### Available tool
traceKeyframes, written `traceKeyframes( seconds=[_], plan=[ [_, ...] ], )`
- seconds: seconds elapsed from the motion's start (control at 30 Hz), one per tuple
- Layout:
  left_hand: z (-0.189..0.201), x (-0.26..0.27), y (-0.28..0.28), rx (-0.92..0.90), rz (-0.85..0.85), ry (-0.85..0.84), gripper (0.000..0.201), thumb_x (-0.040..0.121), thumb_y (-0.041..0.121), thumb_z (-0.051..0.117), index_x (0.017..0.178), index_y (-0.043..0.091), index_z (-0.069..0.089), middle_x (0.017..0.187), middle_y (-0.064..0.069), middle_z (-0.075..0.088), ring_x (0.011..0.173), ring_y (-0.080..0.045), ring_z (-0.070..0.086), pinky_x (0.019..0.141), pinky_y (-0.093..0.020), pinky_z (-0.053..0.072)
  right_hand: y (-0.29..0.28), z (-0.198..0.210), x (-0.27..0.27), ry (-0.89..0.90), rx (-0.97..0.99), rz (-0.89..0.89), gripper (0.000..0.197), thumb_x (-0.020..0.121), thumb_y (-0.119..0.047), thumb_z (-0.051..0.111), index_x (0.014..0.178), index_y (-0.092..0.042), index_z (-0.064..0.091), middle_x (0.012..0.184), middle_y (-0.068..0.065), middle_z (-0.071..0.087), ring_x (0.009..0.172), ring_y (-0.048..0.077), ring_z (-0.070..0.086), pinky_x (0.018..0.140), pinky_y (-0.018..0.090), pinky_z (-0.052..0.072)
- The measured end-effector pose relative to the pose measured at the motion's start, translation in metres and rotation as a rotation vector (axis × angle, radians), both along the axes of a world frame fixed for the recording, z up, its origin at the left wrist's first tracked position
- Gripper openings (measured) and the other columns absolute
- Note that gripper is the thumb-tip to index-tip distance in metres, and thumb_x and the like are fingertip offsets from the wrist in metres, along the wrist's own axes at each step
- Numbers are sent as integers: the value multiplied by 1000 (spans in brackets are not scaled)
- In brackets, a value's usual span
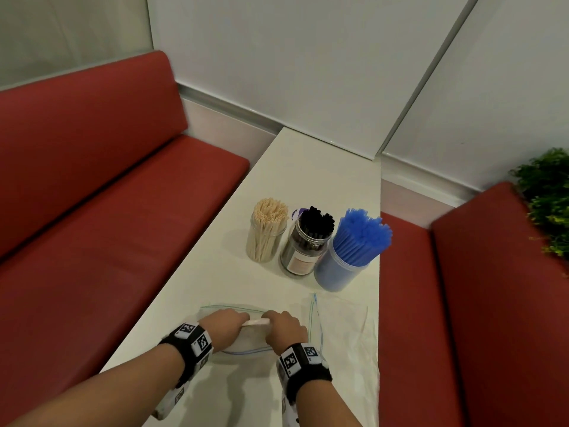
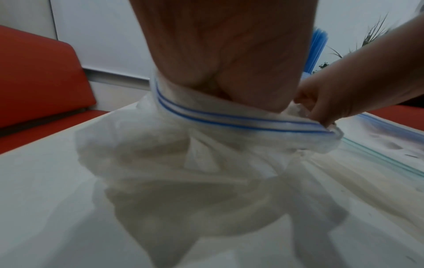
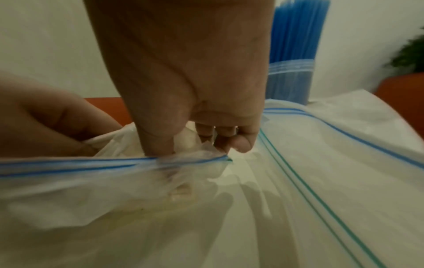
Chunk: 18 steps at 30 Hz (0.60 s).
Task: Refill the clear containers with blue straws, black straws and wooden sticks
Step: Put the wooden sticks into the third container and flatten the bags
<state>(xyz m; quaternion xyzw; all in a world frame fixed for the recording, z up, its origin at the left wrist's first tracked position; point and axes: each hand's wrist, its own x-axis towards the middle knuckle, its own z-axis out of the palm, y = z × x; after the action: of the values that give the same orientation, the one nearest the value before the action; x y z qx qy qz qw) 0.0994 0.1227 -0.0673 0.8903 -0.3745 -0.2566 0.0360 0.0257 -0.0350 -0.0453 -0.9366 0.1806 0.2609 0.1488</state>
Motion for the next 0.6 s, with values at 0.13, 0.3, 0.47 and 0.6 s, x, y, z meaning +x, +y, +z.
traceKeyframes(
  seconds=[0.13,0.3,0.47,0.6],
  plan=[
    [-3,-2,4,10,41,-54,25,95,19,40,110,10,59,109,-15,66,99,-31,62,79,-35,44,-5,-5,-8,-9,105,-68,57,96,0,38,139,-32,57,133,9,60,122,31,59,101,39,49],
    [1,-6,-6,29,-8,-53,26,98,20,43,119,13,56,113,-12,63,105,-30,61,85,-38,45,10,-2,-3,51,321,-164,73,90,-42,67,155,-26,38,150,15,43,138,36,45,110,43,42],
    [6,-12,-19,17,11,-35,23,96,9,44,117,10,52,112,-12,61,103,-30,60,83,-36,44,24,-8,3,-142,248,-281,39,93,-26,62,130,-15,62,128,15,61,115,34,61,94,36,51],
    [8,-14,-17,21,39,-16,32,97,5,43,129,6,46,120,-15,60,109,-32,60,88,-36,45,21,-18,-6,-210,292,-443,30,92,-5,49,115,-12,67,116,15,68,104,33,64,78,32,49]
  ],
)
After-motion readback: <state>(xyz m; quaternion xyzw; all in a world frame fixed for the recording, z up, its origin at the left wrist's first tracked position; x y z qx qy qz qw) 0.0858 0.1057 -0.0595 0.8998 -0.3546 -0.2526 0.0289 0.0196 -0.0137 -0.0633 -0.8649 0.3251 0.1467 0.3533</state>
